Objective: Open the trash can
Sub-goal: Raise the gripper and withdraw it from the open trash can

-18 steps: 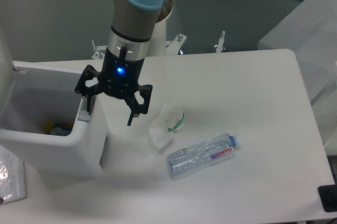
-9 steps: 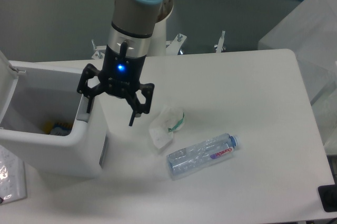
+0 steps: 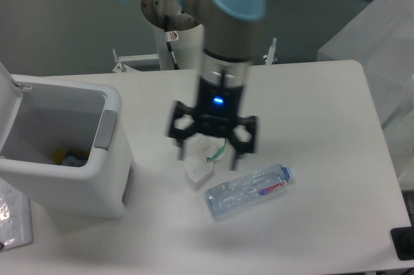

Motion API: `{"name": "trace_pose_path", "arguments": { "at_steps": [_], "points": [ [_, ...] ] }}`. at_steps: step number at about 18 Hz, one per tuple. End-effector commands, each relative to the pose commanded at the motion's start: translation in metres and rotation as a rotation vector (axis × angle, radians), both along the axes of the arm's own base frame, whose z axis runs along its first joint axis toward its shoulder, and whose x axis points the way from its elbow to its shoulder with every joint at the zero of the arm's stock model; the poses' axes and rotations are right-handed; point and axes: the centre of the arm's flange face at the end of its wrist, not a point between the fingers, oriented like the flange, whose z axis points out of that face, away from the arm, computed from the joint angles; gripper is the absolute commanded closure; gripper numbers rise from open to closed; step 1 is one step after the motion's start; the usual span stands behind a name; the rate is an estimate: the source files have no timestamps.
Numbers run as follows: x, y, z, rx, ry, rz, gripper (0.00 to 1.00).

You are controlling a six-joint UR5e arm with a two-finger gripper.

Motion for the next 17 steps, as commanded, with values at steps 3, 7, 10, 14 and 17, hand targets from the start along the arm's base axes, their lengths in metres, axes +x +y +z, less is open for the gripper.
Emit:
{"name": "trace_pose_path", "arguments": {
  "at_steps": [3,7,10,14,17],
  "points": [
    [-0.039,-0.031,-0.021,-0.035,0.022,-0.040,0.00],
    [-0.062,-0.057,-0.037,-0.095,0.075,-0.128,0.00],
    [-0.072,-0.077,-0.043,-0.210,0.152,-0.238,0.00],
    [-0.065,-0.079,-0.058,-0.330,0.209,-0.446,0.00],
    [-0.057,-0.099,-0.086,-0.381,0.168,-0.471,0.00]
  ]
}}
